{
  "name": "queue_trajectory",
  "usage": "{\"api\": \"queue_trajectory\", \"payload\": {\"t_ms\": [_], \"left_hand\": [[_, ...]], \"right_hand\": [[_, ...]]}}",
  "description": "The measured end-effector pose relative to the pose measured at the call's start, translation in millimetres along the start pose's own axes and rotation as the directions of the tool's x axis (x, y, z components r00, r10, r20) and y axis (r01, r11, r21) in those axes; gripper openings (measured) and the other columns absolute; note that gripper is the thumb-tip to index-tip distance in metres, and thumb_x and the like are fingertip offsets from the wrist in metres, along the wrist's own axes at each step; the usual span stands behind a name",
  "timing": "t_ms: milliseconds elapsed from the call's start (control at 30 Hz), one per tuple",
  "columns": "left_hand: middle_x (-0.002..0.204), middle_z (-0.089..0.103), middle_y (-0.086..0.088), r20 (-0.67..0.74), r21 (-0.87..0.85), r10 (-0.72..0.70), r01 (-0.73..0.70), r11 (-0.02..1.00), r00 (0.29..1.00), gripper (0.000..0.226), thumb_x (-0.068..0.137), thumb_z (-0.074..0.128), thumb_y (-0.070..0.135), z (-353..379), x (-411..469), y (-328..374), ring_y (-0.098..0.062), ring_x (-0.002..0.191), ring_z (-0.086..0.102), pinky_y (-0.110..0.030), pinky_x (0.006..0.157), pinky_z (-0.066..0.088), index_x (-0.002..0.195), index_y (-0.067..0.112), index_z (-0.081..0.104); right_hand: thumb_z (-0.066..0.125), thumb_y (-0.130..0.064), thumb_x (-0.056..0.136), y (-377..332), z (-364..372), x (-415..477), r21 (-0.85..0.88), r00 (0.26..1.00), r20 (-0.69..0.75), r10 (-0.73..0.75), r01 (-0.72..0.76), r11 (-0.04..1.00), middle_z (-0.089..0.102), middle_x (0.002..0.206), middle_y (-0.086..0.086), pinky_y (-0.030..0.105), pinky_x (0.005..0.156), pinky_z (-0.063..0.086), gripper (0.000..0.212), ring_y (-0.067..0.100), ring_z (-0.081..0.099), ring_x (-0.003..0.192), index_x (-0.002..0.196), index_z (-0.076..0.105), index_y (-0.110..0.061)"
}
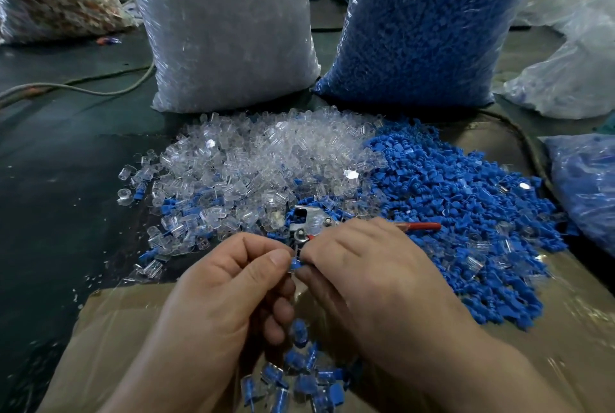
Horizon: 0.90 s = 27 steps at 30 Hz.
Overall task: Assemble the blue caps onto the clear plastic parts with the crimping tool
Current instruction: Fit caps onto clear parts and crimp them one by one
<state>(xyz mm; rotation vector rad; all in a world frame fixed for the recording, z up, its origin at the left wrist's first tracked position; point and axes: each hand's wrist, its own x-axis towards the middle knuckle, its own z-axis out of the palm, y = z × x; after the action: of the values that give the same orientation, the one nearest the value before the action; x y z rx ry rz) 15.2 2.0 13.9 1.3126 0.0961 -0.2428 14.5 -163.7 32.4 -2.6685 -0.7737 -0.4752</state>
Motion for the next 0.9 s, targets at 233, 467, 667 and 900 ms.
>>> {"api": "queue_trajectory", "payload": {"t_ms": [233, 467, 667, 900], "left_hand": [[0.053, 0.056, -0.007, 0.018, -0.013, -0.069, 0.069, 0.998, 0.997, 0.022, 0.052, 0.074, 0.036, 2.0, -3.7, 3.7, -0.015, 0.034, 0.046, -0.019, 0.028, 0.034, 0.065, 0.018, 0.071], [0.051, 0.052, -0.007, 0.069, -0.057, -0.005, 0.009, 0.998, 0.998, 0.022, 0.057, 0.083, 0.0, -0.6, -7.6, 3.5, -0.014, 0.03, 0.041, -0.017, 0.031, 0.035, 0.067, 0.014, 0.07], [0.052, 0.054, -0.008, 0.104, -0.049, 0.13, -0.126, 0.991, 0.986, 0.038, 0.055, 0.087, 0.041, -3.7, -9.5, 0.3, -0.015, 0.033, 0.046, -0.02, 0.036, 0.041, 0.078, 0.015, 0.071], [0.052, 0.056, -0.009, 0.059, 0.119, 0.146, -0.152, 0.981, 0.988, 0.051, 0.055, 0.082, 0.067, -4.5, -10.4, -0.8, -0.021, 0.037, 0.05, -0.025, 0.041, 0.043, 0.073, 0.021, 0.067]], "right_hand": [[0.051, -0.02, 0.089, 2.3, -0.9, -4.3, 0.006, 0.996, 0.076, -0.05, 0.05, 0.999, 0.064, 0.091, -0.003, 0.039, 0.074, 0.051, 0.016, 0.02, 0.06, 0.084, 0.097, 0.064, -0.019], [0.047, -0.023, 0.096, 1.2, -3.1, -1.5, 0.152, 0.995, -0.039, -0.093, 0.098, 0.983, 0.056, 0.077, 0.001, 0.042, 0.063, 0.045, 0.023, 0.022, 0.051, 0.071, 0.083, 0.061, -0.011], [0.041, -0.034, 0.1, 0.7, -3.5, -2.8, 0.283, 1.0, -0.006, -0.006, 0.008, 0.959, 0.05, 0.077, -0.005, 0.039, 0.063, 0.042, 0.032, 0.016, 0.048, 0.071, 0.082, 0.057, -0.013], [0.044, -0.029, 0.1, 0.9, -3.9, -1.6, 0.278, 0.998, -0.035, -0.046, 0.054, 0.959, 0.053, 0.079, -0.001, 0.04, 0.063, 0.042, 0.029, 0.019, 0.048, 0.073, 0.084, 0.06, -0.01]]}}
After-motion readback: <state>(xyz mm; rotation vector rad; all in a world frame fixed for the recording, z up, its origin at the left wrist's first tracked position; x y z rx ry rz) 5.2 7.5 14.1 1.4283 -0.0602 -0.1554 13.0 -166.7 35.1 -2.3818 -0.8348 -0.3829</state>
